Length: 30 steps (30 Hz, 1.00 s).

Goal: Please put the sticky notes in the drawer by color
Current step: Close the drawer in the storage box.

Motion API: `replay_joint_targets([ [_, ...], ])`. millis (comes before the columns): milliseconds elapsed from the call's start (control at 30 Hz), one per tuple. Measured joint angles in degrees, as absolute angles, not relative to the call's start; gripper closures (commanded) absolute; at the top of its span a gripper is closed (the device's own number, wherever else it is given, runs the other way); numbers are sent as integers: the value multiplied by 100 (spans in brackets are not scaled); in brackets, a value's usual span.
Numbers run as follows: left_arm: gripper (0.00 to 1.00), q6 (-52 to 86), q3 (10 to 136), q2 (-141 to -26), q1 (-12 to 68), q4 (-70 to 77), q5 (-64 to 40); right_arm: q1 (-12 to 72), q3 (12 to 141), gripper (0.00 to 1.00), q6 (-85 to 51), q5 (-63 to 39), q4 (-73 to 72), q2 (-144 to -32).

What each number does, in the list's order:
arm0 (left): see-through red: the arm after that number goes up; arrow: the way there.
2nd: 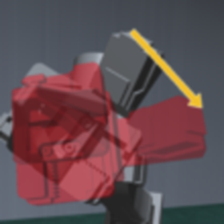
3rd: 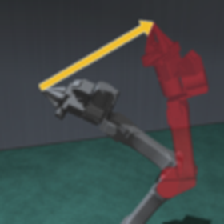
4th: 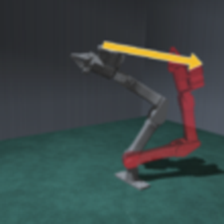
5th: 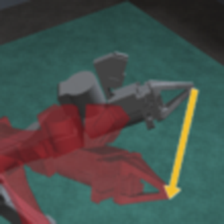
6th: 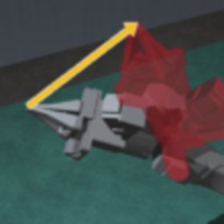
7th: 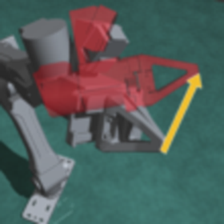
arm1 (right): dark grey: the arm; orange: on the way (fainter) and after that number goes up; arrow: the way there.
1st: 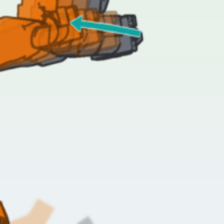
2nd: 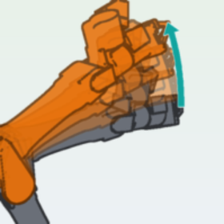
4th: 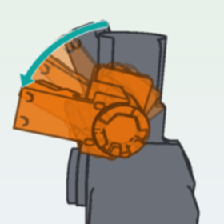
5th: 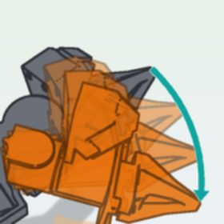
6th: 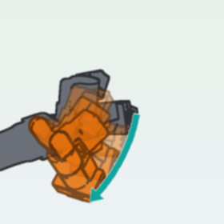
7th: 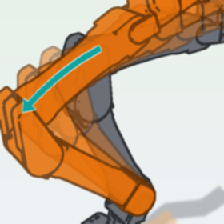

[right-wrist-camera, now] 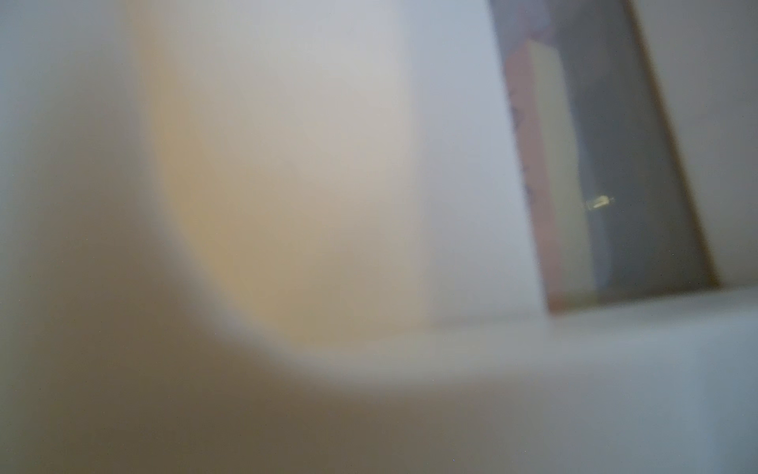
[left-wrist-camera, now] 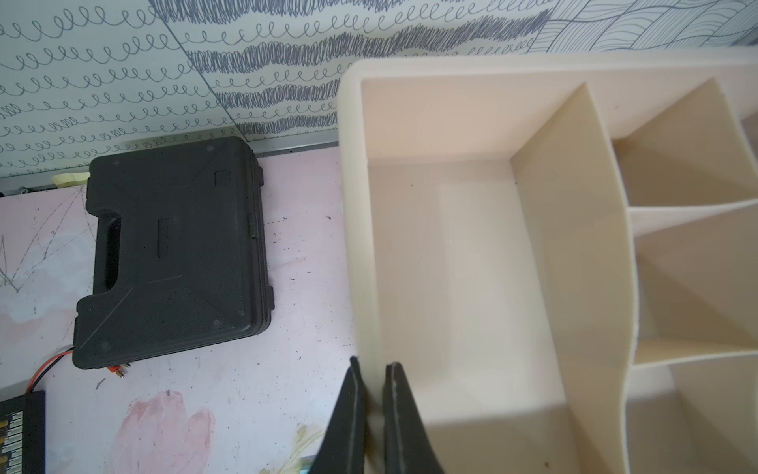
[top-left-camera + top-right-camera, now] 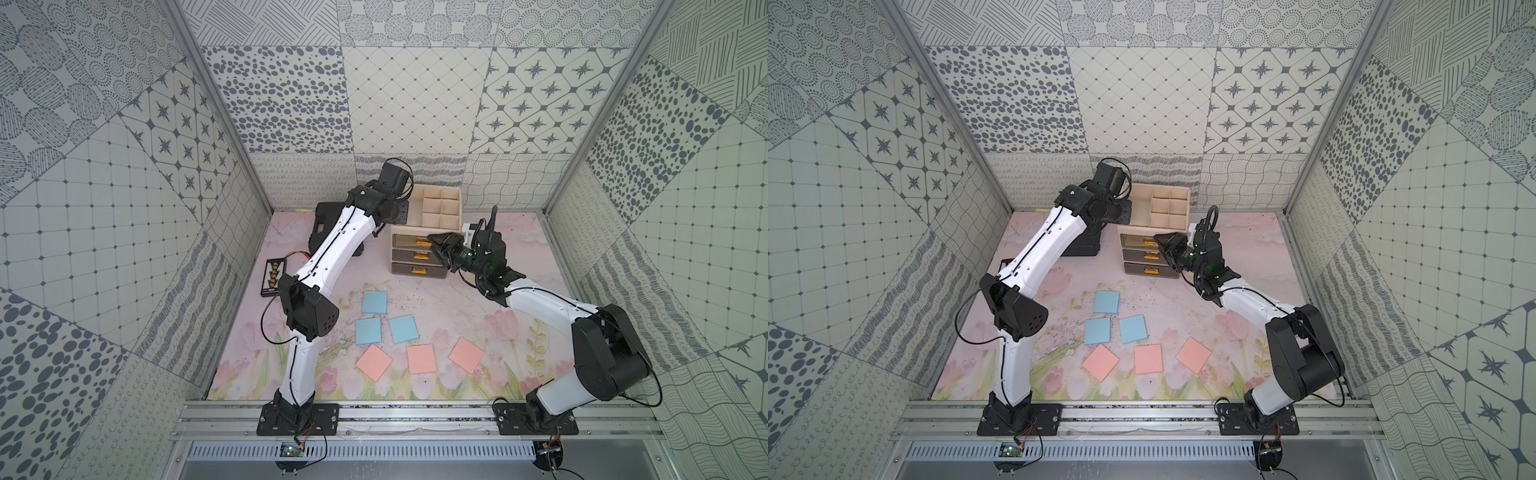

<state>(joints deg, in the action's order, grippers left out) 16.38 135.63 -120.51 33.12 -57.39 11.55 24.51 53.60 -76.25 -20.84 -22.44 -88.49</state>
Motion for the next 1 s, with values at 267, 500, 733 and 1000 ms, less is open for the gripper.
replay_joint_targets([
  [267,100,1747,13450,-11987,3319,-5717,1234,2250,5756,53,-7262,-2722,-1820,-8982],
  [500,53,1684,13107,-11795,3378,-5704,1087,2202,5876,51,-7004,-3028,-1769,-9072],
  [733,44,1699,12623,-11268,3369,-5507,482,2163,6510,50,-6211,-3109,-696,-9032],
  [1000,44,1739,12370,-10722,3170,-5151,-3,2132,6735,46,-5948,-3583,-585,-8302],
])
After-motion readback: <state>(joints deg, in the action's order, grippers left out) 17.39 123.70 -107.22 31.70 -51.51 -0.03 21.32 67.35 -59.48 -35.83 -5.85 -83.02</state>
